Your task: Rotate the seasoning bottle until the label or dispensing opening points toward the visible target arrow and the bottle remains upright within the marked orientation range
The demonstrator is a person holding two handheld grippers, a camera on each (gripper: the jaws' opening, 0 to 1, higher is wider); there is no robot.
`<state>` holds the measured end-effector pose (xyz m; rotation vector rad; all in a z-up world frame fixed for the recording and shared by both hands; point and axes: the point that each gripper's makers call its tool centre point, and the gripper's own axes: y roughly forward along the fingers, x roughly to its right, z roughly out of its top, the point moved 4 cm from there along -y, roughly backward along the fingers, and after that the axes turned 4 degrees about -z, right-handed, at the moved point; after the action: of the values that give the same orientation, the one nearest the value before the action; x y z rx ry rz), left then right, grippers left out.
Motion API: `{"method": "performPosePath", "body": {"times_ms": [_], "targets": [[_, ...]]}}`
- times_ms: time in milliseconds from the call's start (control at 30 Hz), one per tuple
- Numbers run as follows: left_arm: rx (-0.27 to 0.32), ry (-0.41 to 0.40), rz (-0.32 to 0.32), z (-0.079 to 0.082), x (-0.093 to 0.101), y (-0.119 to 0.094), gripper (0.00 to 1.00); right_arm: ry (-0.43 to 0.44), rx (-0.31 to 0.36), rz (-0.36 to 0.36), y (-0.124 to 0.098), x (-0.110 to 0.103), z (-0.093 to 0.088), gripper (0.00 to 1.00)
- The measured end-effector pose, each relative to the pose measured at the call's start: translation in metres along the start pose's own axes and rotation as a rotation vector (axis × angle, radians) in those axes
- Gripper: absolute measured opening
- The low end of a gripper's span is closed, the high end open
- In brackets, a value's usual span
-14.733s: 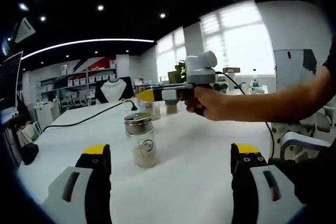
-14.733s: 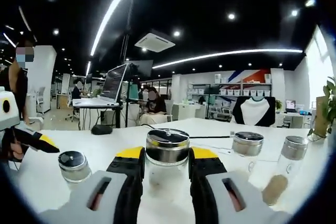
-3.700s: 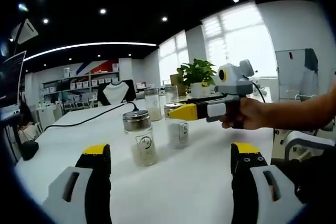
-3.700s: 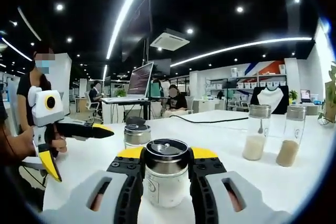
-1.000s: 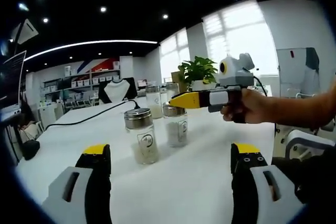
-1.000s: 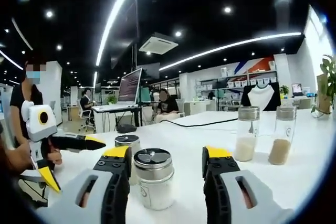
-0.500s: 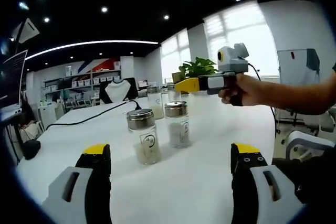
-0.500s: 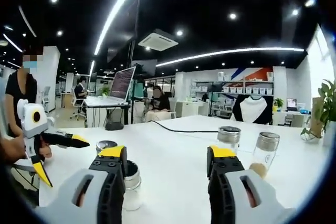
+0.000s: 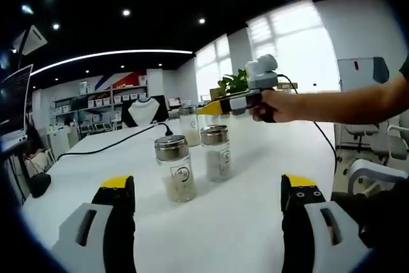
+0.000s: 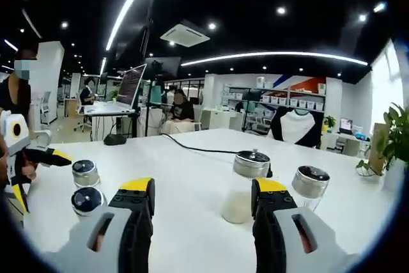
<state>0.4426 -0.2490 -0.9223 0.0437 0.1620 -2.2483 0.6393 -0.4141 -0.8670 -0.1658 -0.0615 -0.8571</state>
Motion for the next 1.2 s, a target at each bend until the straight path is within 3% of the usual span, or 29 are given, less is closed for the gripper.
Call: {"method": "performPosePath", "body": {"times_ms": [267, 433, 533, 633, 1000, 1200], "targets": [[-0.006, -0.006, 0.004, -0.001, -0.001, 0.001, 1.00, 0.065, 0.031, -0.101, 0.026, 0.021, -0.009, 0.55], [-0.014, 0.002, -0.001, -0.003, 0.002, 0.003, 1.00, 0.060, 0.039, -0.143, 0.037, 0.030, -0.011, 0.53], [-0.015, 0.005, -0.004, -0.003, 0.003, 0.004, 1.00, 0.015, 0.029, -0.185, 0.044, 0.037, -0.010, 0.52], [-0.016, 0.009, -0.005, -0.002, 0.004, 0.004, 1.00, 0.056, 0.038, -0.188, 0.051, 0.043, -0.011, 0.51], [-0.017, 0.023, -0.008, 0.001, 0.005, 0.004, 1.00, 0.027, 0.034, -0.203, 0.077, 0.050, -0.008, 0.48], [-0.020, 0.020, -0.009, 0.000, 0.004, 0.005, 1.00, 0.030, 0.021, -0.220, 0.085, 0.052, -0.008, 0.41]]}}
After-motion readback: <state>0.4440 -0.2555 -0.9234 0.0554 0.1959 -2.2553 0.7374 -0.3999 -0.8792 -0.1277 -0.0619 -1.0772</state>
